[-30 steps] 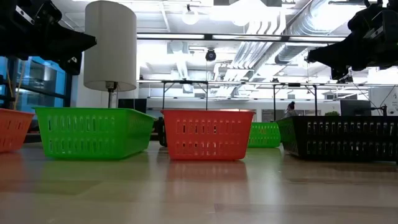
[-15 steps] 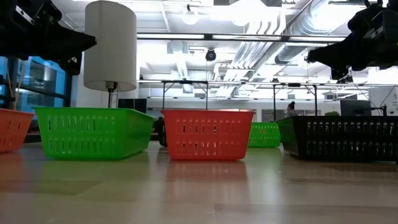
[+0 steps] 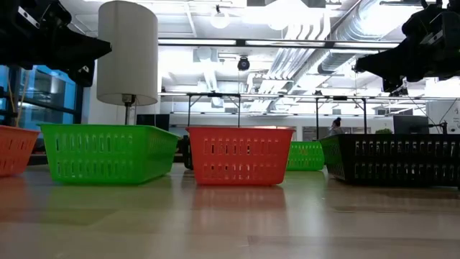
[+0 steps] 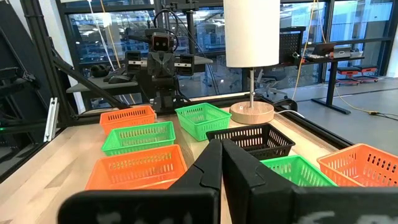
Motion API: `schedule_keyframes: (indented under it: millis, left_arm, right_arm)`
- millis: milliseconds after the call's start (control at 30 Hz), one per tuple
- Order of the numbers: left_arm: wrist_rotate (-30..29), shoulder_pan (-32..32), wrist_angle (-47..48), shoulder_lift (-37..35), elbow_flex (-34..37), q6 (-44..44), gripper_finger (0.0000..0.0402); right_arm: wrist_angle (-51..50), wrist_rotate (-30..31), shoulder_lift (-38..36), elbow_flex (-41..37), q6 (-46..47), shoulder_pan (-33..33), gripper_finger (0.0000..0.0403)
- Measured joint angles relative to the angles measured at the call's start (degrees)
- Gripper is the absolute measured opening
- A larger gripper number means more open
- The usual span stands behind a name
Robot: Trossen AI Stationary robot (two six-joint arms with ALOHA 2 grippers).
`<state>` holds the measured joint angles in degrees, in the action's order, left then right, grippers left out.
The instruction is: Stack baskets by color
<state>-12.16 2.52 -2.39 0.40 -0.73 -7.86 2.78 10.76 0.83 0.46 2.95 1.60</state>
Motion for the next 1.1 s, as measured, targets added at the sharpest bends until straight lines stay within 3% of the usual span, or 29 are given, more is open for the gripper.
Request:
schedule_keyframes:
  millis: [1100]
  left_arm:
    - [0.0,0.0,0.0,0.0,0.0,0.0,0.0]
  right_arm:
    - [1.0,0.0,0.0,0.0,0.0,0.0,0.0]
